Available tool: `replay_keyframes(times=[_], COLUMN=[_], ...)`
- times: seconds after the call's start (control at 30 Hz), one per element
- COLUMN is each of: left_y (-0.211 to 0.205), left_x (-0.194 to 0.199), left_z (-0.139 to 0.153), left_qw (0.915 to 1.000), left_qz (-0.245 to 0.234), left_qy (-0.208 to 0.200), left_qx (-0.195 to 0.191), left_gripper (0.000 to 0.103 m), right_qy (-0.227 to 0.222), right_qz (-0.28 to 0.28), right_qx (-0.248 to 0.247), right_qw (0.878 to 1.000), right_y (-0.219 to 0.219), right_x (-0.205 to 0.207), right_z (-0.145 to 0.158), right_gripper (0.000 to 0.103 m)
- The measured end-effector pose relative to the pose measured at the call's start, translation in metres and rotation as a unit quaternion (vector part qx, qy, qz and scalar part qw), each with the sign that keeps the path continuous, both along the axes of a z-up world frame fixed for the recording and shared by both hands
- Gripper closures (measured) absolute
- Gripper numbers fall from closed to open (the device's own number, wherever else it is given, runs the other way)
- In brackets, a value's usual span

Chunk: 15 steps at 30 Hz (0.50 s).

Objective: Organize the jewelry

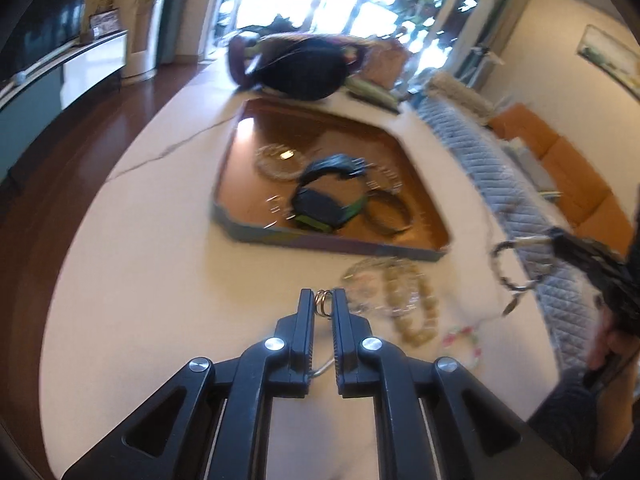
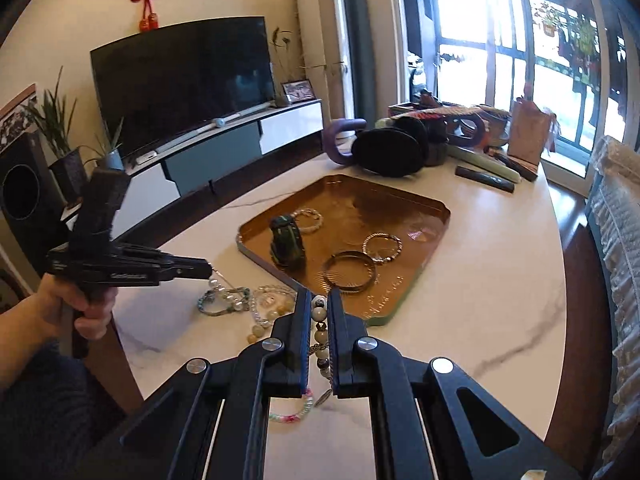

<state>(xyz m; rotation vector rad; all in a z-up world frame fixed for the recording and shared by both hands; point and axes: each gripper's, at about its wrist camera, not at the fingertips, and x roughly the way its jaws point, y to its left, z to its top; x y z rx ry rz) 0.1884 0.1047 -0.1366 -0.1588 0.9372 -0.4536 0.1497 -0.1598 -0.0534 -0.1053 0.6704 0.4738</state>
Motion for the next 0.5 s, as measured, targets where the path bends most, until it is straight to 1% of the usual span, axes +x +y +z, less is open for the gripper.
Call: replay_keyframes(times=[0.03,0.13,0.17,0.2,0.23,0.3,0.37,0.4,0.47,0.5], left_y=[0.001,0.002,0.003,0.002,0.001,-0.010,-0.027,-0.035,-0.051,-0.056], left_x=[0.001,0.003,0.003,0.000,-0.004,-0.015,-0.028,-0.033,-0.040,-0.040], left_z=[-0.005,-0.015,-0.016,-0.015,-0.012,-0.003,0.001,0.002,-0.001,-0.005], left_qw=[0.9998,0.9988,0.9986,0.9984,0.9981,0.9951,0.9862,0.9808,0.9687,0.9640], left_qz=[0.008,0.012,0.010,0.008,0.006,-0.011,-0.045,-0.061,-0.099,-0.114], left_qy=[0.011,0.036,0.039,0.032,0.019,-0.026,-0.074,-0.091,-0.111,-0.111], left_qx=[0.015,0.032,0.035,0.046,0.058,0.095,0.141,0.161,0.198,0.213], left_gripper=[0.091,0.085,0.078,0.071,0.067,0.054,0.048,0.048,0.048,0.048], right_qy=[-0.002,0.007,0.013,0.016,0.017,0.023,0.024,0.025,0.027,0.029], right_qz=[0.001,0.006,0.008,0.008,0.006,0.008,0.007,0.007,0.006,0.007], right_qx=[-0.002,-0.012,-0.015,-0.018,-0.019,-0.020,-0.022,-0.023,-0.022,-0.022], right_qw=[1.000,1.000,1.000,1.000,1.000,1.000,0.999,0.999,0.999,0.999], right_y=[0.002,0.005,0.006,0.006,0.005,0.005,0.004,0.004,0.004,0.004], right_x=[-0.001,0.001,0.003,0.004,0.003,0.005,0.006,0.007,0.007,0.008], right_z=[0.000,-0.006,-0.009,-0.011,-0.012,-0.014,-0.015,-0.015,-0.017,-0.018], right_gripper=[0.096,0.096,0.096,0.096,0.096,0.096,0.096,0.096,0.096,0.096])
